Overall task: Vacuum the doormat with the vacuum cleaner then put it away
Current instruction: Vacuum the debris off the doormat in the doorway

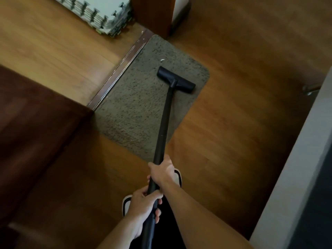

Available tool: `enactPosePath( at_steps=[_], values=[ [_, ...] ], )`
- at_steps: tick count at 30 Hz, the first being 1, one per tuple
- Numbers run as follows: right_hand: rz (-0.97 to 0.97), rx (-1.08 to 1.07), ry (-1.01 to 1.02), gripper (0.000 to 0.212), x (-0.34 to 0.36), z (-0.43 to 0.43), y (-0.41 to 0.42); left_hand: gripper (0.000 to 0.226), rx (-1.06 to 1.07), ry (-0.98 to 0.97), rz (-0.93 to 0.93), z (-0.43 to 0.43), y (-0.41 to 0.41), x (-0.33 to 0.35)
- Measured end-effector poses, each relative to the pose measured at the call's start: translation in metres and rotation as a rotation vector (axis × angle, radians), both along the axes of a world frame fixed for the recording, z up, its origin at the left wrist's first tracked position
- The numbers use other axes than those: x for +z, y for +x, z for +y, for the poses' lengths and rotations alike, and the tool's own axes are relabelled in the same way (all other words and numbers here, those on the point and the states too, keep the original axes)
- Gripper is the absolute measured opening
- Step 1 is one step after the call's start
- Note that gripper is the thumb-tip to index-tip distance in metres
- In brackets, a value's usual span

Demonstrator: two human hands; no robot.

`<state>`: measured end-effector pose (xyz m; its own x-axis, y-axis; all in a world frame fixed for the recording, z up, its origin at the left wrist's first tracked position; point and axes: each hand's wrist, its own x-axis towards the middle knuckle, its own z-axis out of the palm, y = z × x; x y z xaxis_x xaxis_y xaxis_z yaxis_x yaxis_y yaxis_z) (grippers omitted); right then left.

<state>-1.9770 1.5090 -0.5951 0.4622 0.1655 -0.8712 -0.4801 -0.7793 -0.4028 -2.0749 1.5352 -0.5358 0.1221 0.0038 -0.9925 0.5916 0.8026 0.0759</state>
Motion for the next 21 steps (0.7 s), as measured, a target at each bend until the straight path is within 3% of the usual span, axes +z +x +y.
enactPosePath(
  at_steps=[10, 21],
  values=[
    [0.044, 0.045, 0.020, 0.031, 0.004, 0.016, -0.067, 0.016, 0.061, 0.007, 0.047, 0.005, -0.064, 0.008],
    [0.020, 0.089, 0.034, 0.029, -0.008, 0.044, -0.026, 0.011, 0.092, 0.034, 0.011, 0.027, -0.026, 0.000]
  ],
)
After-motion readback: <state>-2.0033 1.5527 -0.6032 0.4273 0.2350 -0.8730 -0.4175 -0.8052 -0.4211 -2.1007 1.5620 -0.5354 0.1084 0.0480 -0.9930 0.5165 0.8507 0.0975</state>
